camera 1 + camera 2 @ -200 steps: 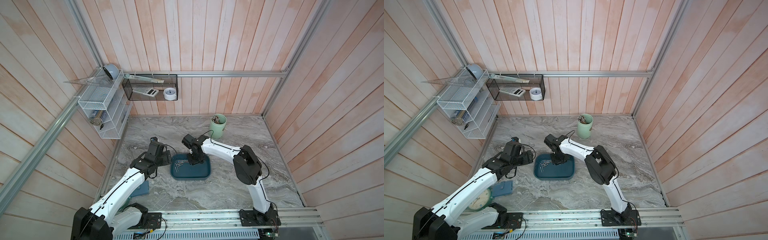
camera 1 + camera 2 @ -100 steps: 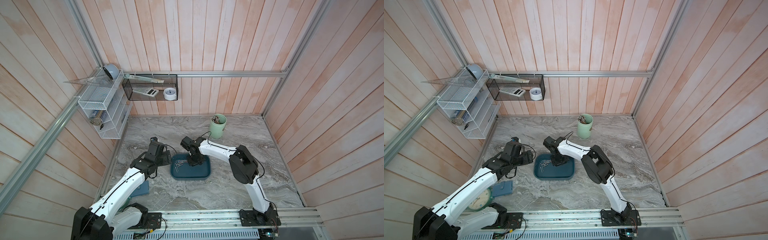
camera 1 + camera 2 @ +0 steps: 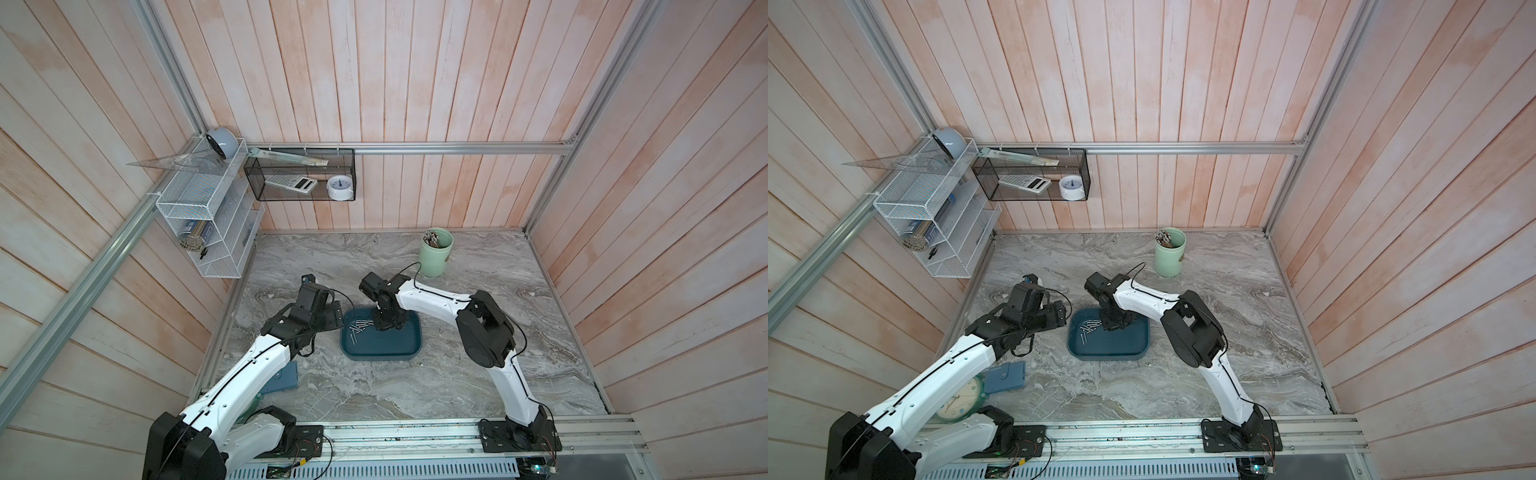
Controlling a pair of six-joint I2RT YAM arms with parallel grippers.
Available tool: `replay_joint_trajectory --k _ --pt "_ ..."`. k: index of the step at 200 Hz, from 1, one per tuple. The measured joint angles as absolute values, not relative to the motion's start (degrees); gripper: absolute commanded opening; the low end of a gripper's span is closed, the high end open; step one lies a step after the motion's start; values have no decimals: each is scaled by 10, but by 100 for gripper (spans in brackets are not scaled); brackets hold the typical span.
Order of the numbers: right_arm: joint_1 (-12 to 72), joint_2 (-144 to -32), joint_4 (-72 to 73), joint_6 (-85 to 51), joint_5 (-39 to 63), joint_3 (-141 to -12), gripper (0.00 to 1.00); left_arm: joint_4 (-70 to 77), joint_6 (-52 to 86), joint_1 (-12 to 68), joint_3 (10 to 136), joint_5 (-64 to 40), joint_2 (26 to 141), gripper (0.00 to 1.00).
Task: Take out the screws from the storage box
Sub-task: Pick up the screw from the storage box.
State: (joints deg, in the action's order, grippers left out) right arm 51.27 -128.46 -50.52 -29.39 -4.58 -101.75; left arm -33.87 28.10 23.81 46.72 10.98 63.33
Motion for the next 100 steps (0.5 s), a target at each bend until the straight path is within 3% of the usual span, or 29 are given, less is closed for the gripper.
replay_joint_trajectory --k 49,100 --pt "516 -1286 -504 -304 -53 -1020 5 -339 281 238 467 110 633 90" --pt "517 -1281 -500 -304 -55 -1014 4 -339 281 238 467 110 634 90"
